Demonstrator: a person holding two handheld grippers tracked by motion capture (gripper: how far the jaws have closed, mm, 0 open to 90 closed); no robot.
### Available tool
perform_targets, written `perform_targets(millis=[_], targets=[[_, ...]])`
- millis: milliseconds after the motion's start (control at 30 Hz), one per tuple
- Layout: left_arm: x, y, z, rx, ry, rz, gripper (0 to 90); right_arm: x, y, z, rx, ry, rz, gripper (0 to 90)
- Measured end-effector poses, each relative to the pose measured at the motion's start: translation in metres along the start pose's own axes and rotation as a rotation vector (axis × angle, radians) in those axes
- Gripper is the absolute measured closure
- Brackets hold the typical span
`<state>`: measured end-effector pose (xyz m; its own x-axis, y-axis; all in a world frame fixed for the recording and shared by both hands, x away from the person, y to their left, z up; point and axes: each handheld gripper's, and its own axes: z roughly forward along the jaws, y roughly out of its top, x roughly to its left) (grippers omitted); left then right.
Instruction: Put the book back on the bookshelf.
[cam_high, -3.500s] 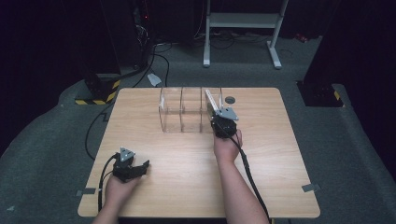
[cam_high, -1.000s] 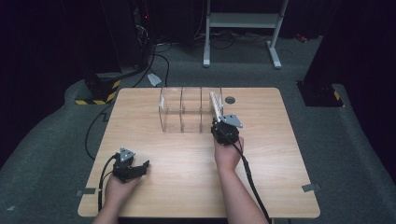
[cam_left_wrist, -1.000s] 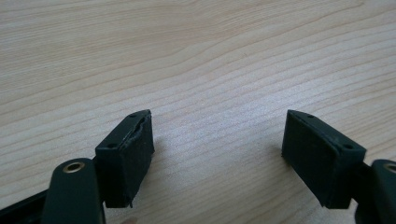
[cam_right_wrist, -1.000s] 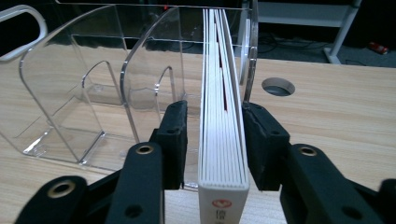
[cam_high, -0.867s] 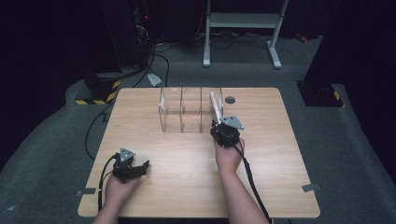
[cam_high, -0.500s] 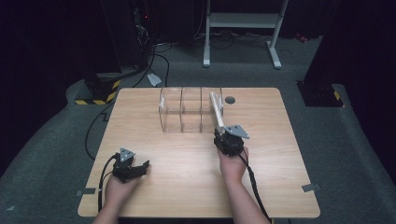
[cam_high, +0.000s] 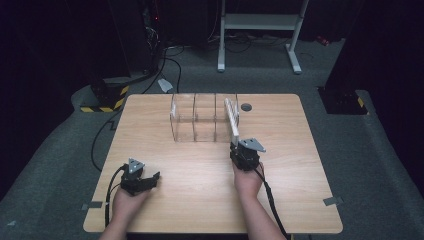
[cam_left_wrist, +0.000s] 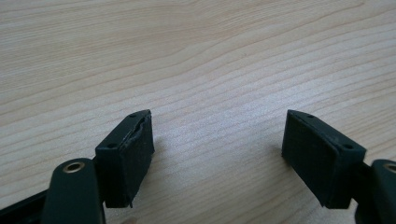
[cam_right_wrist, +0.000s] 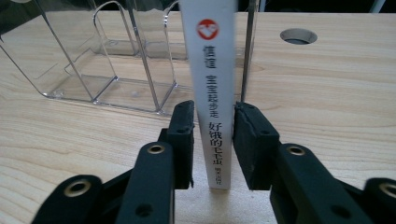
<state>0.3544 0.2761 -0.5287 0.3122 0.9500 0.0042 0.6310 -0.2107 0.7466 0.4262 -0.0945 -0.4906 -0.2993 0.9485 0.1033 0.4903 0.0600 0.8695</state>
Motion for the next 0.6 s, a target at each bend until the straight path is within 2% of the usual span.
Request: perform_targets(millis=[67,600], targets=[[0.0000,0.0000,0.0000,0.000,0.000,0.000,25.0,0.0007,0.0007,0.0001,0.005,-0.004,0.023,70.4],[-0.0001,0.0001,0.0002,-0.001,0.001,0.000,25.0,0.0036,0.0031,0.0048,0.002,-0.018,0.050,70.9]])
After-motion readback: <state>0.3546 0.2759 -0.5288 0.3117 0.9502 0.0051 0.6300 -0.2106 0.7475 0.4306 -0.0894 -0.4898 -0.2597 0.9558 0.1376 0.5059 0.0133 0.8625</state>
